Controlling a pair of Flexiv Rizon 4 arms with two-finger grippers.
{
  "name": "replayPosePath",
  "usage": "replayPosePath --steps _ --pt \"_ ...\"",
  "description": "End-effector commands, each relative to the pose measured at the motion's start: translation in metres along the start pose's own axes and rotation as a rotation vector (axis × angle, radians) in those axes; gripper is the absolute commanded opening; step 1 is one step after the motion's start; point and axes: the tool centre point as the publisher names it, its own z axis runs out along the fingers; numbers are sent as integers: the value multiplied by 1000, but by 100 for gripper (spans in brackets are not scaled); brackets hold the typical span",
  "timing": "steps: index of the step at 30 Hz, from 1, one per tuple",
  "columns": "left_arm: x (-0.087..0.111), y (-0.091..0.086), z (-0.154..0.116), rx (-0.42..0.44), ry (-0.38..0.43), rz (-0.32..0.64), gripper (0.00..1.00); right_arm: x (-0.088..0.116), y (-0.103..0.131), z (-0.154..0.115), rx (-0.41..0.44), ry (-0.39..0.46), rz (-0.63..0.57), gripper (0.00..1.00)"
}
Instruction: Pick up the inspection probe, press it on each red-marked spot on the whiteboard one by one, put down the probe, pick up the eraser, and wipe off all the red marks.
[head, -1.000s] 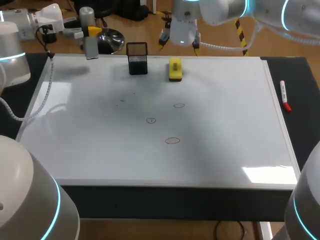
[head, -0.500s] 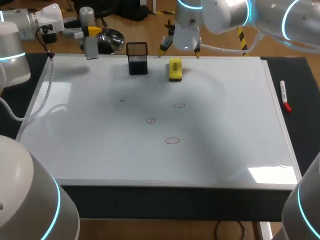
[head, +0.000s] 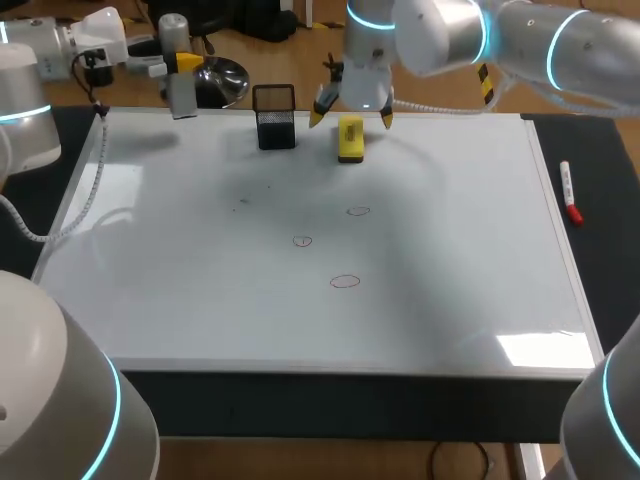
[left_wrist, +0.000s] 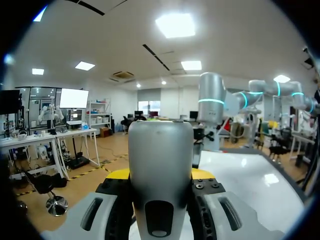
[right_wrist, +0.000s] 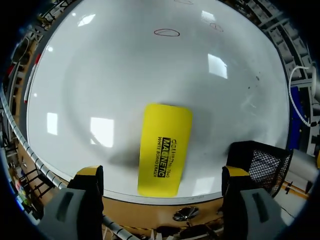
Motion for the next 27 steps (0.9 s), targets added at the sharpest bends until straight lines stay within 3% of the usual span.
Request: replayPosePath --steps 1,7,8,10,12,14,15,16,17,27 --pt "2 -2 0 -1 -6 2 0 -2 -7 5 -12 3 -7 100" --pt "2 -2 0 -1 -6 2 0 -2 -7 12 -24 7 -7 98" --pt "2 -2 0 -1 -6 2 0 -2 -6 13 -27 9 -7 87" --pt "2 -2 0 -1 -6 2 0 -2 -6 14 -30 10 -5 77" --pt "2 -2 0 -1 -6 2 0 -3 -5 15 -33 12 -3 53" --pt "2 -2 0 -1 -6 2 0 -3 -3 16 -42 21 7 42" --pt "2 -2 0 -1 -6 2 0 -3 -3 17 -43 21 9 31" --pt "2 -2 0 -1 -6 2 0 -3 -2 17 -48 25 13 12" --pt "2 -2 0 -1 -6 2 0 -3 -2 18 -48 26 14 0" --pt "2 -2 0 -1 -6 2 0 -4 6 25 -87 50 6 0"
